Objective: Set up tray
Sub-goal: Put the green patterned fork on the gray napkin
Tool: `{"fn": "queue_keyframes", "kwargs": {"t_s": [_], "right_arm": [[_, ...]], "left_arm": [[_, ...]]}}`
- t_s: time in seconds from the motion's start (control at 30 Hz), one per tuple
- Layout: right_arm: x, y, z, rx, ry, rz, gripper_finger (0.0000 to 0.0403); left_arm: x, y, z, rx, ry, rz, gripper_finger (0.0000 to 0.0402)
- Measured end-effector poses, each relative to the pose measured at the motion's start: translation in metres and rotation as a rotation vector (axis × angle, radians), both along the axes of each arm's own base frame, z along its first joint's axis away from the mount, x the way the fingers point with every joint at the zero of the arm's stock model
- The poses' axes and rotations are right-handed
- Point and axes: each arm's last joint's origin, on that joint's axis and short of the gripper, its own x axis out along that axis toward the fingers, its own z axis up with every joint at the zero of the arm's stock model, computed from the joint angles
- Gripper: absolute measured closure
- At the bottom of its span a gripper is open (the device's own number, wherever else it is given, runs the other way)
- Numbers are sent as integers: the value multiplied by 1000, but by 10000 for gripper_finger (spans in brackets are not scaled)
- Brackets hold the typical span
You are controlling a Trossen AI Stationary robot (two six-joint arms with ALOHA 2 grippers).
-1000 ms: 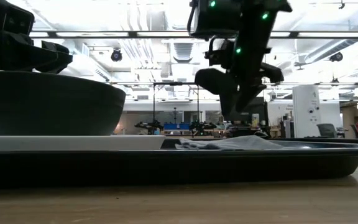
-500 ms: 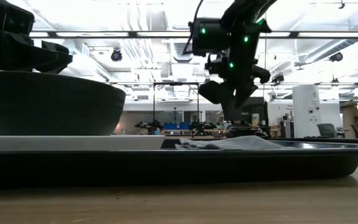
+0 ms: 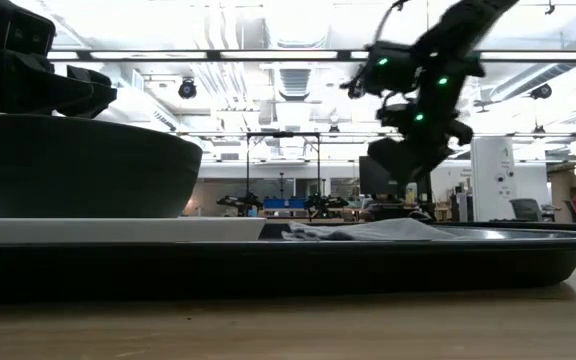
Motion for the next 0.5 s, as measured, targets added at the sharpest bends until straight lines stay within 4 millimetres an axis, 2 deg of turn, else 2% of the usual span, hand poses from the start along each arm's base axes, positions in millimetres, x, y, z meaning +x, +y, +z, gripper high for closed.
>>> {"fn": "queue_keyframes", "kwargs": {"t_s": [0.1, 0.27, 0.5], "right_arm": [[-15, -5, 4, 60, -162, 64, 227], [-24, -3, 10, 107, -379, 257, 227], [-25, -2, 17, 91, -370, 311, 228]], "left_arm": [[0, 0, 0, 0, 0, 0, 285], [0, 0, 0, 0, 0, 0, 285], [0, 0, 0, 0, 0, 0, 285]]}}
